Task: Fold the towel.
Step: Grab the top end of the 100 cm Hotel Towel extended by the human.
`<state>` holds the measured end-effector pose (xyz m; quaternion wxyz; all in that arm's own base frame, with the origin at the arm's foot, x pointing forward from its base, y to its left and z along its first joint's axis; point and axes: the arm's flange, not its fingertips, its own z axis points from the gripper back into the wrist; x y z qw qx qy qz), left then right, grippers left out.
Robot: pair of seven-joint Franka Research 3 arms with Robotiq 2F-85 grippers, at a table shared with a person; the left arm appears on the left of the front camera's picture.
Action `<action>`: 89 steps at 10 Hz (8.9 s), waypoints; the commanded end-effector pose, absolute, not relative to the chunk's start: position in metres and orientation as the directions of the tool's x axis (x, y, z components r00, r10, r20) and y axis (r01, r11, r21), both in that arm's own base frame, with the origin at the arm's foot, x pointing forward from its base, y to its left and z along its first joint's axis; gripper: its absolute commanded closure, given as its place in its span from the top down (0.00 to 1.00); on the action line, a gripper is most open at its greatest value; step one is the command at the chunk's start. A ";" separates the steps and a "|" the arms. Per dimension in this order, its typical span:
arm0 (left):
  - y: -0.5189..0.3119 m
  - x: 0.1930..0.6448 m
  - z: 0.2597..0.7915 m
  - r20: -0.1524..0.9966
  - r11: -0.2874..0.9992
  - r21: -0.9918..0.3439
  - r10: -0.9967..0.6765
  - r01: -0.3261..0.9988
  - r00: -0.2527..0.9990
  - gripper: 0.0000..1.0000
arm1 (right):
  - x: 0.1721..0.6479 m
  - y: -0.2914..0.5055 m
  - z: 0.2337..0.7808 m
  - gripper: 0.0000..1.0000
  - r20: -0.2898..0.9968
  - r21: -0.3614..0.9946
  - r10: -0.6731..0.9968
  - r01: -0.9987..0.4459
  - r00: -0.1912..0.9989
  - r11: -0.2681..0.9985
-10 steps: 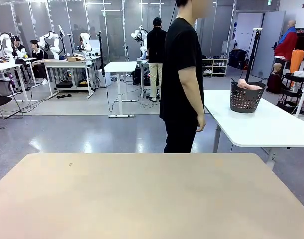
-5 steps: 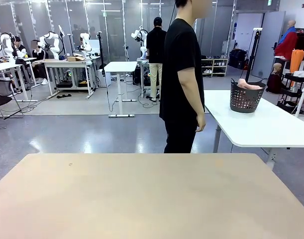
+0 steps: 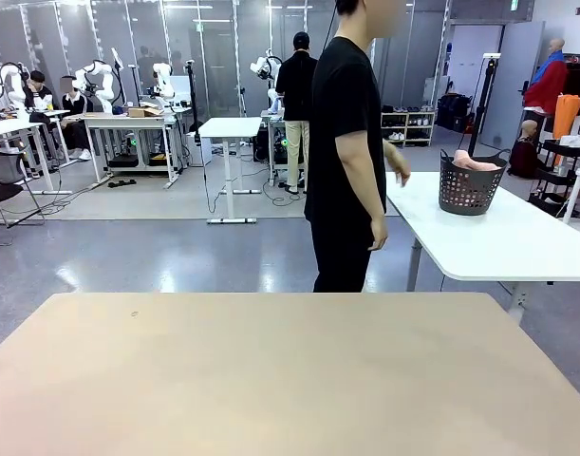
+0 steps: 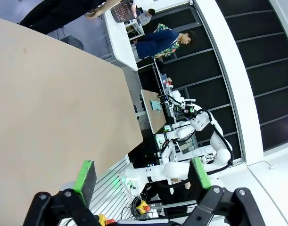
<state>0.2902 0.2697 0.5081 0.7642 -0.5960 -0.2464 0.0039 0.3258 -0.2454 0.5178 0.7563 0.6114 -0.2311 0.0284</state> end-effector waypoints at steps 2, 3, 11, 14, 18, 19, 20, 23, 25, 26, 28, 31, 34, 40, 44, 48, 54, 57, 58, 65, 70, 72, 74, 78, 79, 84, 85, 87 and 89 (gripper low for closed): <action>0.271 0.290 0.509 0.391 0.278 -0.908 0.292 0.314 0.873 1.00 | 0.326 -0.245 0.522 1.00 0.401 0.907 -0.242 -0.345 0.884 0.243; 0.271 0.290 0.509 0.391 0.278 -0.908 0.292 0.314 0.873 1.00 | 0.326 -0.245 0.522 1.00 0.401 0.907 -0.242 -0.345 0.884 0.243; 0.271 0.290 0.509 0.391 0.278 -0.908 0.292 0.314 0.873 1.00 | 0.326 -0.245 0.522 1.00 0.401 0.907 -0.242 -0.345 0.884 0.243; 0.271 0.290 0.509 0.391 0.278 -0.908 0.292 0.314 0.873 1.00 | 0.326 -0.245 0.522 1.00 0.401 0.907 -0.242 -0.345 0.884 0.243; 0.271 0.290 0.509 0.391 0.278 -0.908 0.292 0.314 0.873 1.00 | 0.326 -0.245 0.522 1.00 0.401 0.907 -0.242 -0.345 0.884 0.243; 0.271 0.290 0.509 0.391 0.278 -0.908 0.292 0.314 0.873 1.00 | 0.326 -0.245 0.522 1.00 0.401 0.907 -0.242 -0.345 0.884 0.243; 0.271 0.290 0.509 0.391 0.278 -0.908 0.292 0.314 0.873 1.00 | 0.326 -0.245 0.522 1.00 0.401 0.907 -0.242 -0.345 0.884 0.243; 0.271 0.290 0.509 0.391 0.278 -0.908 0.292 0.314 0.873 1.00 | 0.326 -0.245 0.522 1.00 0.401 0.907 -0.242 -0.345 0.884 0.243; 0.271 0.290 0.509 0.391 0.278 -0.908 0.292 0.314 0.873 1.00 | 0.326 -0.245 0.522 1.00 0.401 0.907 -0.242 -0.345 0.884 0.243; 0.271 0.290 0.509 0.391 0.278 -0.908 0.292 0.314 0.873 1.00 | 0.326 -0.245 0.522 1.00 0.401 0.907 -0.242 -0.345 0.884 0.243; 0.271 0.290 0.509 0.391 0.278 -0.908 0.292 0.314 0.873 1.00 | 0.326 -0.245 0.522 1.00 0.401 0.907 -0.242 -0.345 0.884 0.243; 0.271 0.290 0.509 0.391 0.278 -0.908 0.292 0.314 0.873 1.00 | 0.326 -0.245 0.522 1.00 0.401 0.907 -0.242 -0.345 0.884 0.243; 0.271 0.290 0.509 0.391 0.278 -0.908 0.292 0.314 0.873 1.00 | 0.326 -0.245 0.522 1.00 0.401 0.907 -0.242 -0.345 0.884 0.243; 0.271 0.290 0.509 0.391 0.278 -0.908 0.292 0.314 0.873 1.00 | 0.326 -0.245 0.522 1.00 0.401 0.907 -0.242 -0.345 0.884 0.243; 0.271 0.290 0.509 0.391 0.278 -0.908 0.292 0.314 0.873 1.00 | 0.326 -0.245 0.522 1.00 0.401 0.907 -0.242 -0.345 0.884 0.243; 0.271 0.290 0.509 0.391 0.278 -0.908 0.292 0.314 0.873 1.00 | 0.326 -0.245 0.522 1.00 0.401 0.907 -0.242 -0.345 0.884 0.243; 0.271 0.290 0.509 0.391 0.278 -0.908 0.292 0.314 0.873 1.00 | 0.326 -0.245 0.522 1.00 0.401 0.907 -0.242 -0.345 0.884 0.243; 0.271 0.290 0.509 0.391 0.278 -0.908 0.292 0.314 0.873 1.00 | 0.326 -0.245 0.522 1.00 0.401 0.907 -0.242 -0.345 0.884 0.243; 0.271 0.290 0.509 0.391 0.278 -0.908 0.292 0.314 0.873 1.00 | 0.326 -0.245 0.522 1.00 0.401 0.907 -0.242 -0.345 0.884 0.243; 0.271 0.290 0.509 0.391 0.278 -0.908 0.292 0.314 0.873 1.00 | 0.326 -0.245 0.522 1.00 0.401 0.907 -0.242 -0.345 0.884 0.243; 0.271 0.290 0.509 0.391 0.278 -0.908 0.292 0.314 0.873 1.00 | 0.326 -0.245 0.522 1.00 0.401 0.907 -0.242 -0.345 0.884 0.243; 0.271 0.290 0.509 0.391 0.278 -0.908 0.292 0.314 0.873 1.00 | 0.326 -0.245 0.522 1.00 0.401 0.907 -0.242 -0.345 0.884 0.243; 0.271 0.290 0.509 0.391 0.278 -0.908 0.292 0.314 0.873 1.00 | 0.326 -0.245 0.522 1.00 0.401 0.907 -0.242 -0.345 0.884 0.243; 0.271 0.290 0.509 0.391 0.278 -0.908 0.292 0.314 0.873 1.00 | 0.326 -0.245 0.522 1.00 0.401 0.907 -0.242 -0.345 0.884 0.243; 0.271 0.290 0.509 0.391 0.278 -0.908 0.292 0.314 0.873 1.00 | 0.326 -0.245 0.522 1.00 0.401 0.907 -0.242 -0.345 0.884 0.243; 0.271 0.290 0.509 0.391 0.278 -0.908 0.292 0.314 0.873 1.00 | 0.326 -0.245 0.522 1.00 0.401 0.907 -0.242 -0.345 0.884 0.243; 0.271 0.290 0.509 0.391 0.278 -0.908 0.292 0.314 0.873 1.00 | 0.326 -0.245 0.522 1.00 0.401 0.907 -0.242 -0.345 0.884 0.243; 0.271 0.290 0.509 0.391 0.278 -0.908 0.292 0.314 0.873 1.00 | 0.326 -0.245 0.522 1.00 0.401 0.907 -0.242 -0.345 0.884 0.243; 0.271 0.290 0.509 0.391 0.278 -0.908 0.292 0.314 0.873 1.00 | 0.326 -0.245 0.522 1.00 0.401 0.907 -0.242 -0.345 0.884 0.243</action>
